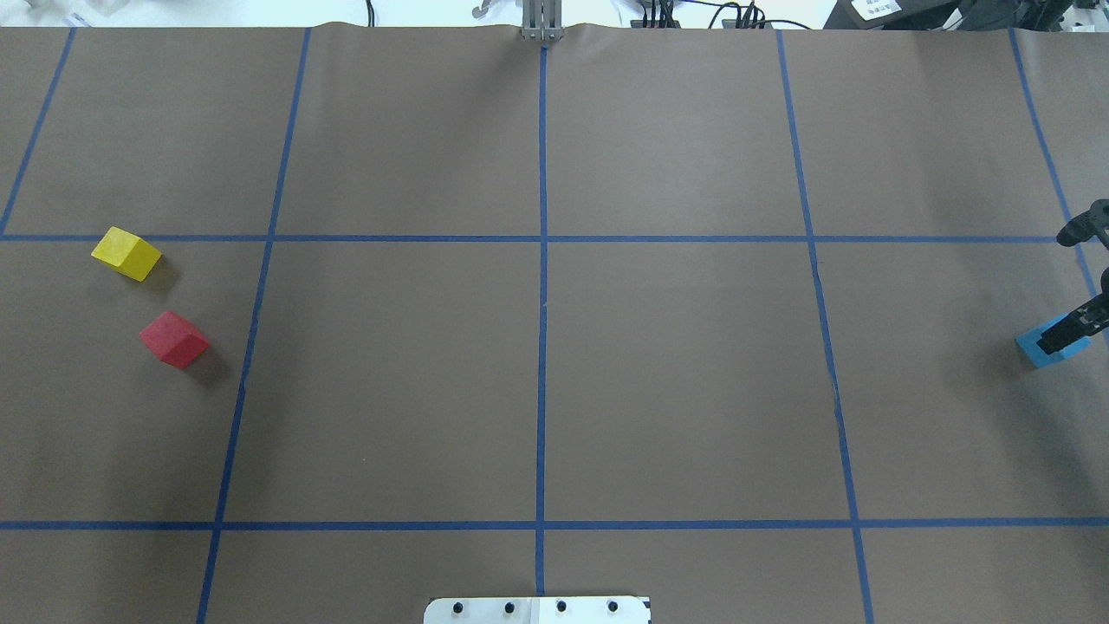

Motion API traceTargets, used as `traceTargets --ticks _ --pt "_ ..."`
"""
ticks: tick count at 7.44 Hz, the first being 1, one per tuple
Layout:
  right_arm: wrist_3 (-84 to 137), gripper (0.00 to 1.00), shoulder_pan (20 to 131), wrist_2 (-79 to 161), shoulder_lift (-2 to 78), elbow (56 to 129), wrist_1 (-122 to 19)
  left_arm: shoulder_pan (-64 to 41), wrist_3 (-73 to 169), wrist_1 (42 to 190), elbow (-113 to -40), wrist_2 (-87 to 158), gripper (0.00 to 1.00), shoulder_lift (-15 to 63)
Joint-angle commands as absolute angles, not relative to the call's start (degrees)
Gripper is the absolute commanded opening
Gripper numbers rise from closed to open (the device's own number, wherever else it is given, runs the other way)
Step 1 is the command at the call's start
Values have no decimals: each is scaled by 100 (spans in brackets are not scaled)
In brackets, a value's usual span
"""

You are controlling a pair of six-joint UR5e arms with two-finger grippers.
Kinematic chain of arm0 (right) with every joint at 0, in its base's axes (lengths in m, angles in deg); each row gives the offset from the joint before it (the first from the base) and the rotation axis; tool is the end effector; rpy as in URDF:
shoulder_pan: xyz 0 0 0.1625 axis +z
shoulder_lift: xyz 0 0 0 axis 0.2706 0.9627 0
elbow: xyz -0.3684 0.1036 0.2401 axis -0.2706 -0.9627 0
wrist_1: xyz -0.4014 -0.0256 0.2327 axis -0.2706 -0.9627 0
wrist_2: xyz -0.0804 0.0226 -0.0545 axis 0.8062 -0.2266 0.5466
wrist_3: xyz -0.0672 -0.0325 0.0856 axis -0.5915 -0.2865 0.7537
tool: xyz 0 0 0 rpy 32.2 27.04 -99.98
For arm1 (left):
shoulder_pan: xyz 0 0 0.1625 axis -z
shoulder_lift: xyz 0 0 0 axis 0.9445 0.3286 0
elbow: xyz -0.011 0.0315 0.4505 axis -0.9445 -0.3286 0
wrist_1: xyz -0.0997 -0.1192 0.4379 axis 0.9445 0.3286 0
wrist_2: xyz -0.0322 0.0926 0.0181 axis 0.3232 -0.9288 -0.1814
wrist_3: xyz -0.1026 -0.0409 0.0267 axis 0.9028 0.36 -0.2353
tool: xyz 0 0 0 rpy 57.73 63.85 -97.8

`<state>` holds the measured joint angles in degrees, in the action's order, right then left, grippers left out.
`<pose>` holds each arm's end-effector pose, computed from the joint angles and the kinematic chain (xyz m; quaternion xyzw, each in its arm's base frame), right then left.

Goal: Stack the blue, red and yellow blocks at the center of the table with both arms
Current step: 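Lower the right gripper onto the blue cube and close on it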

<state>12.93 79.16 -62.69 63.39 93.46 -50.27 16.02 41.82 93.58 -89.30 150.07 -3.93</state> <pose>-0.1738 -0.4937 0.6897 0.0235 -0.3309 -0.2279 0.9154 -0.0242 -0.4920 0.6267 0.0352 0.3969 -0.0107 0.9171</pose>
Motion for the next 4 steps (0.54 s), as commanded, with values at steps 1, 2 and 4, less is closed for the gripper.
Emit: traceTargets --ticks 1,2,4 --pt "1267 89 7732 -6258 6273 9328 -5023 1602 4182 9358 -8957 15007 100 -393" --pt "1179 88 7705 -6258 6273 9301 -5023 1602 4182 9358 -8949 14990 100 -393" --pt "776 87 7713 -6249 6264 9109 -5023 1602 4182 9358 -8958 14998 100 -393"
